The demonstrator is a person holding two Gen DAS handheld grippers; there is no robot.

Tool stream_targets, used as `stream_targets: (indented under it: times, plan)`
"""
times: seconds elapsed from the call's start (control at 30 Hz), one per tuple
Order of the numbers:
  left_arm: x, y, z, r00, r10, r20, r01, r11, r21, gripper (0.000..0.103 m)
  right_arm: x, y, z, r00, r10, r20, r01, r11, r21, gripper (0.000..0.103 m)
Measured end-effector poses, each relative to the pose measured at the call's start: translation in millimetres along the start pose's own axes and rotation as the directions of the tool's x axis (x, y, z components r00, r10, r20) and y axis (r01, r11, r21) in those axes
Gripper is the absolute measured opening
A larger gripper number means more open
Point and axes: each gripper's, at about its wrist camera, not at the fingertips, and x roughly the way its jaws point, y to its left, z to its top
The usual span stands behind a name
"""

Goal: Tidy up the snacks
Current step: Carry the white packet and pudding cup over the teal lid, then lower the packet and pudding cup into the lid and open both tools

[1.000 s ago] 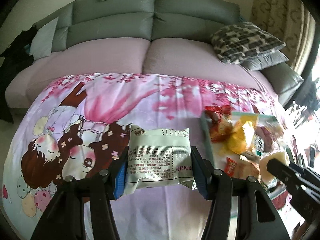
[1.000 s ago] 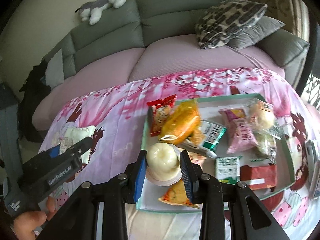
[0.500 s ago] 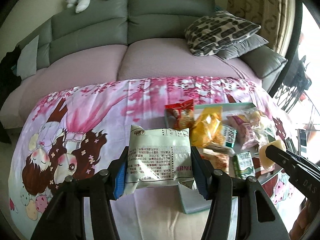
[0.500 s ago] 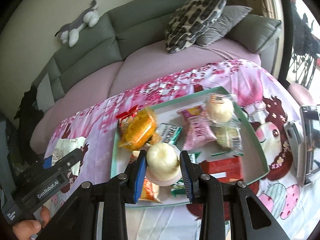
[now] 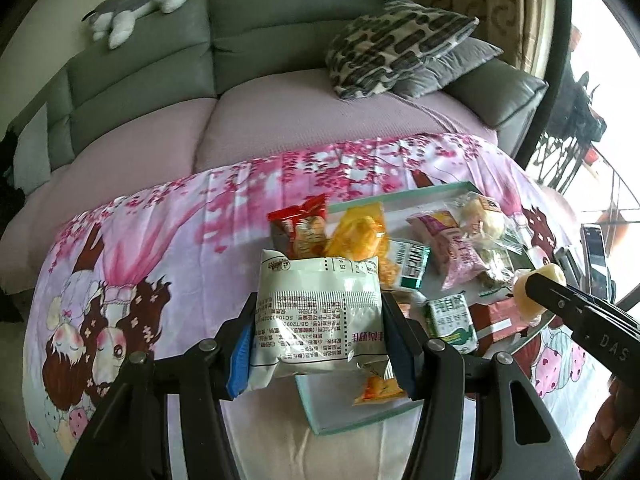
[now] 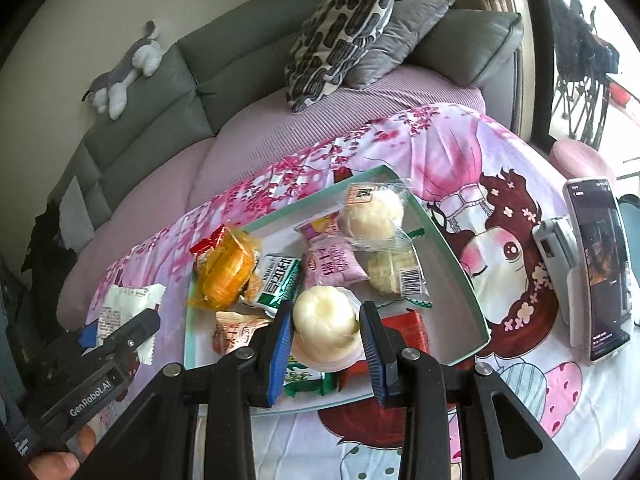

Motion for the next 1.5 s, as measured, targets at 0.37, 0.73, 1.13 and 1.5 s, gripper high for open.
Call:
stream_targets:
  times: [0.37, 0.73, 1.13, 1.5]
  plan:
    - [18, -31, 7, 0.999, -0.015, -0.028, 0.018, 0.995, 0.096, 0.059, 13, 0, 5, 1.000, -0.002, -0.022, 0.001, 1.000, -0.023, 0.036]
    - [39, -44, 18, 0.999, -0.023, -0.047, 0.029, 0.992, 0.123, 0.059, 26, 4, 13, 0.999, -0.013, -0.035, 0.011, 0.998, -0.054, 0.036]
    - [51, -50, 19, 0.998, -0.022, -0.062, 0.030, 0.991, 0.129, 0.059, 40, 1, 18, 0.998, -0.025, -0.055, 0.022, 0.998, -0.055, 0.036]
    - [58, -53, 19, 0.997, -0.023, -0.077, 0.033, 0.990, 0.140, 0.059, 52, 0, 18, 0.996, -0.040, -0.078, 0.035, 0.998, -0.055, 0.036]
